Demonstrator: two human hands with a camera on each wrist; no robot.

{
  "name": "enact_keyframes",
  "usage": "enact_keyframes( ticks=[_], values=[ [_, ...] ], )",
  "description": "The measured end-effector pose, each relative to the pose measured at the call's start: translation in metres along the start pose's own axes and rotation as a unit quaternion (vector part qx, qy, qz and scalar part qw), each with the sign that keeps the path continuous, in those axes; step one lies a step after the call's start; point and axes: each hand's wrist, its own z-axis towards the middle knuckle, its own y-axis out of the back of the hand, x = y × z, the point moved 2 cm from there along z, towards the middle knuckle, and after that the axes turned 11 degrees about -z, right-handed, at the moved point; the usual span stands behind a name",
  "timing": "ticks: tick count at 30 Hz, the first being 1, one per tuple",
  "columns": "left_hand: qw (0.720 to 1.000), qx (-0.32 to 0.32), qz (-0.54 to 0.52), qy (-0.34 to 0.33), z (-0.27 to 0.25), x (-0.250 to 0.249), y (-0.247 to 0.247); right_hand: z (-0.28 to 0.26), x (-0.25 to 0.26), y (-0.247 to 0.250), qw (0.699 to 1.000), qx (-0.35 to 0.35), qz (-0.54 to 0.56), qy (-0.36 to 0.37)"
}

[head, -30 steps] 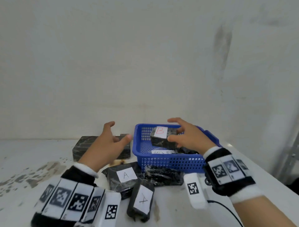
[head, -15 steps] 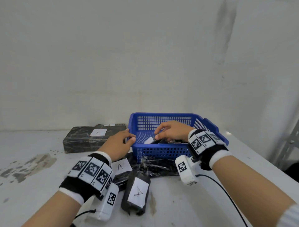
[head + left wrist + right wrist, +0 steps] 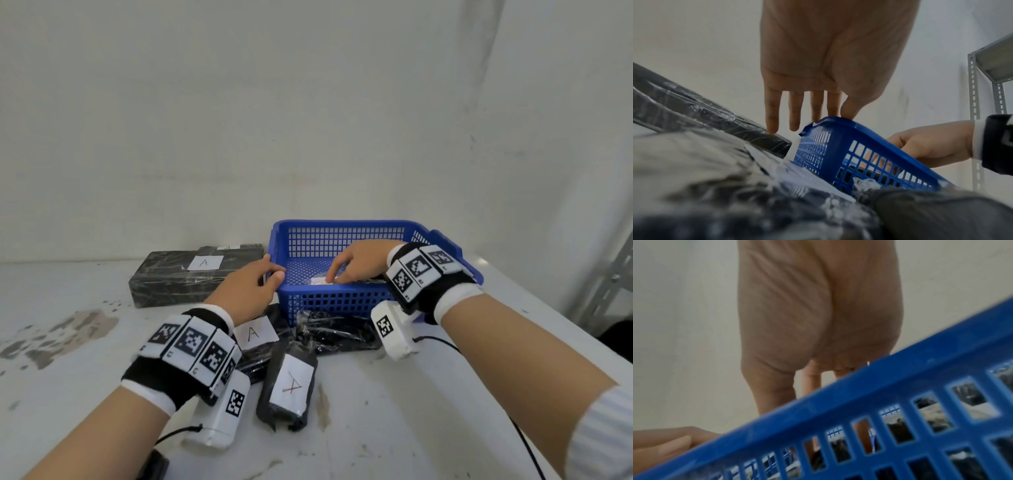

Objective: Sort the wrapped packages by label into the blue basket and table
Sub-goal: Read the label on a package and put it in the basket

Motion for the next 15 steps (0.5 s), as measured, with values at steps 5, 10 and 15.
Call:
enact_keyframes(
  ticks=[5,10,15],
  values=[
    [1.0,0.003,0.007,0.002,0.002,0.001,0.0,-0.003,-0.01,-0.006,1.0,0.008,0.0,-0.009],
    [1.0,0.002,0.006,0.012,0.001,0.001,-0.002,-0.013,-0.012,-0.014,1.0,-0.005,0.001,-0.003],
    [0.996,0.041,-0.075,0.026,-0.011,0.0,0.012,-0.037,-0.008,-0.016,0.982,-0.143,0.123,-0.018]
  ],
)
